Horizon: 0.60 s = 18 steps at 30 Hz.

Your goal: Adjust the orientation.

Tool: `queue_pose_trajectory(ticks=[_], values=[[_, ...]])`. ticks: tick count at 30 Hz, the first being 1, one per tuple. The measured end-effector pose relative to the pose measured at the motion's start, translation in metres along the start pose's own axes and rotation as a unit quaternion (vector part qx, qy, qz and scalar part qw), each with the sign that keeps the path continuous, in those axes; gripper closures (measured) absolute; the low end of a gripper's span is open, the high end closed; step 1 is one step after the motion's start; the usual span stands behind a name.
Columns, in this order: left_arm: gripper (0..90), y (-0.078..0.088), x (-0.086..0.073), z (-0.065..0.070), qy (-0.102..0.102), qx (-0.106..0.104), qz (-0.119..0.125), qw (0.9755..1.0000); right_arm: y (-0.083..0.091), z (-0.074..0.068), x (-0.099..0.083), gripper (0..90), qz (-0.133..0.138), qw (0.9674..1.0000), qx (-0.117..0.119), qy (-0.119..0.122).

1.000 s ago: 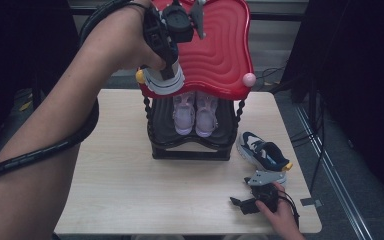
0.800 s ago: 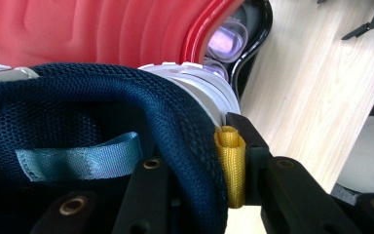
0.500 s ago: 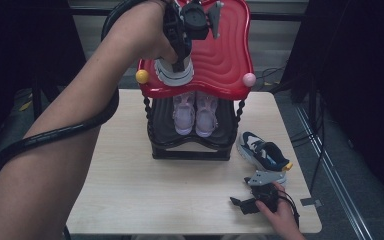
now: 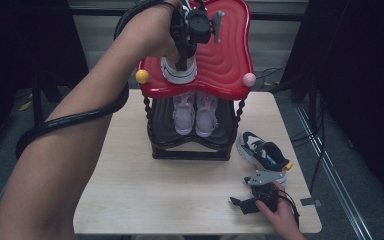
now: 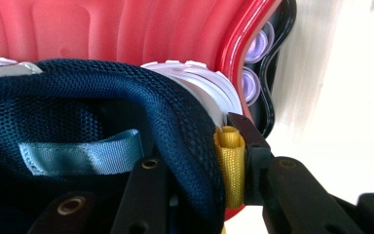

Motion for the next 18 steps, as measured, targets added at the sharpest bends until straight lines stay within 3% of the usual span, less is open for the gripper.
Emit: queue_pose_trajectory(ticks=[18], values=[[69.5, -0.0029, -0.0062, -0.0095, -0.015, 0.012, 0.008, 0.9998, -0.0002, 0.0, 0.0001, 10.6, 0.001, 1.0, 0.001, 0.001]])
Point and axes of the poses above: each handheld gripper's, and its own axes: y roughly backward along the jaws, x roughly out of its top, z roughly to its right, the point moved 6 cm from there along -y, roughly forward along the jaws, and after that the axes turned 3 degrees about -z, right-handed, at the moved point
